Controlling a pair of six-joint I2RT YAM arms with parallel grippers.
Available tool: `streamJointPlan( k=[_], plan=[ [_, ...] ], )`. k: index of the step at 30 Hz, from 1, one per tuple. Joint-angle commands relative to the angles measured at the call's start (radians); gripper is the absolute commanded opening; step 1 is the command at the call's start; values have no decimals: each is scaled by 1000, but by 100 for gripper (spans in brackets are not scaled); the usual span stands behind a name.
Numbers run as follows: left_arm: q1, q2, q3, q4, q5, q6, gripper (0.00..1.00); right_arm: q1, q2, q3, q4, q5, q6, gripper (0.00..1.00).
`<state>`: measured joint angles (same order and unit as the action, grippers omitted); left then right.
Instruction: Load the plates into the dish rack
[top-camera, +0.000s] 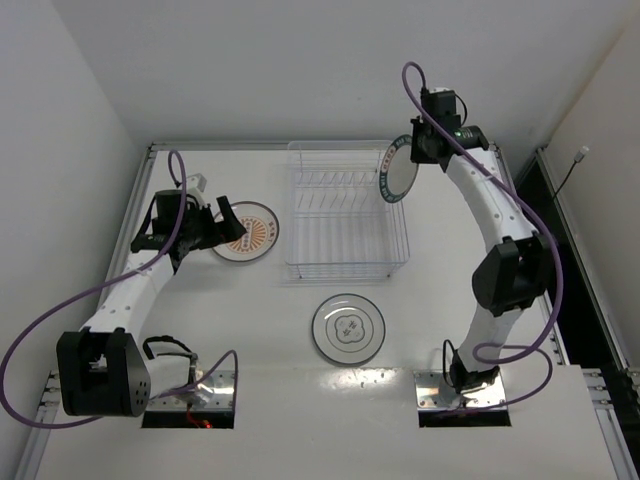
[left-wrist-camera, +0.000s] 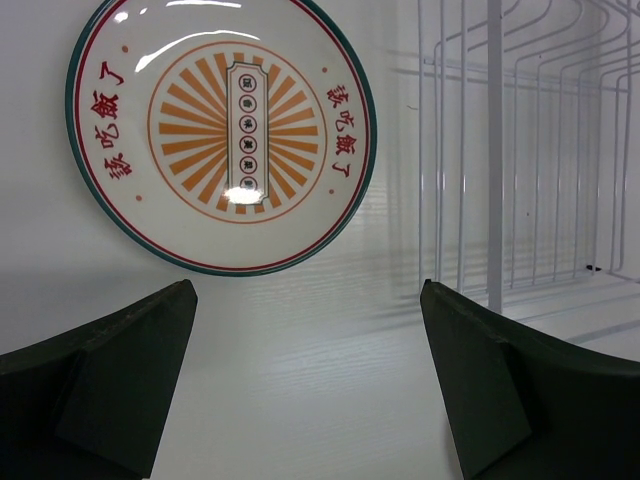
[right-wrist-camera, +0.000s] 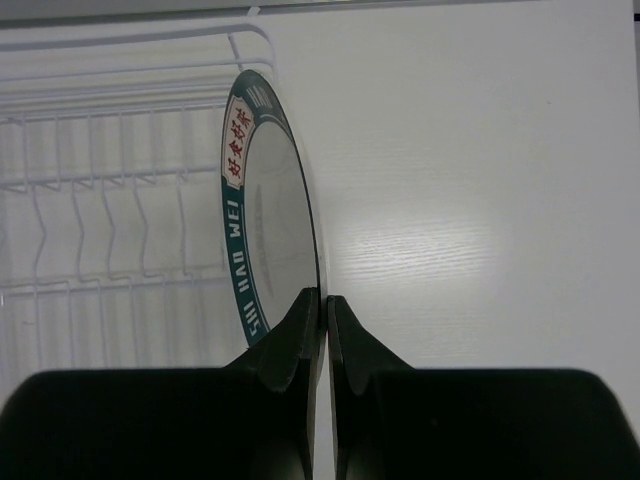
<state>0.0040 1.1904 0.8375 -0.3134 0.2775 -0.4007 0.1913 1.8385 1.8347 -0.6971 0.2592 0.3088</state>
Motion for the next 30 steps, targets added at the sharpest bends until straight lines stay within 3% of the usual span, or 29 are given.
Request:
streamJointPlan(
  k=[1, 17, 22, 26, 30],
  plan=[
    [10, 0, 9, 17, 14, 10, 93, 16, -2, 15, 73, 75, -23, 0],
    [10, 9, 18, 17, 14, 10, 93, 138, 145, 51, 71, 216, -51, 0],
    [10, 9, 18, 8, 3, 10, 93, 148, 121, 29, 71, 207, -30, 0],
    [1, 9, 18, 8, -9, 10, 93, 148, 88, 17, 80, 177, -30, 11],
    [1, 9, 18, -1, -18, 10, 93, 148, 50, 17, 62, 144, -30, 34]
  ],
)
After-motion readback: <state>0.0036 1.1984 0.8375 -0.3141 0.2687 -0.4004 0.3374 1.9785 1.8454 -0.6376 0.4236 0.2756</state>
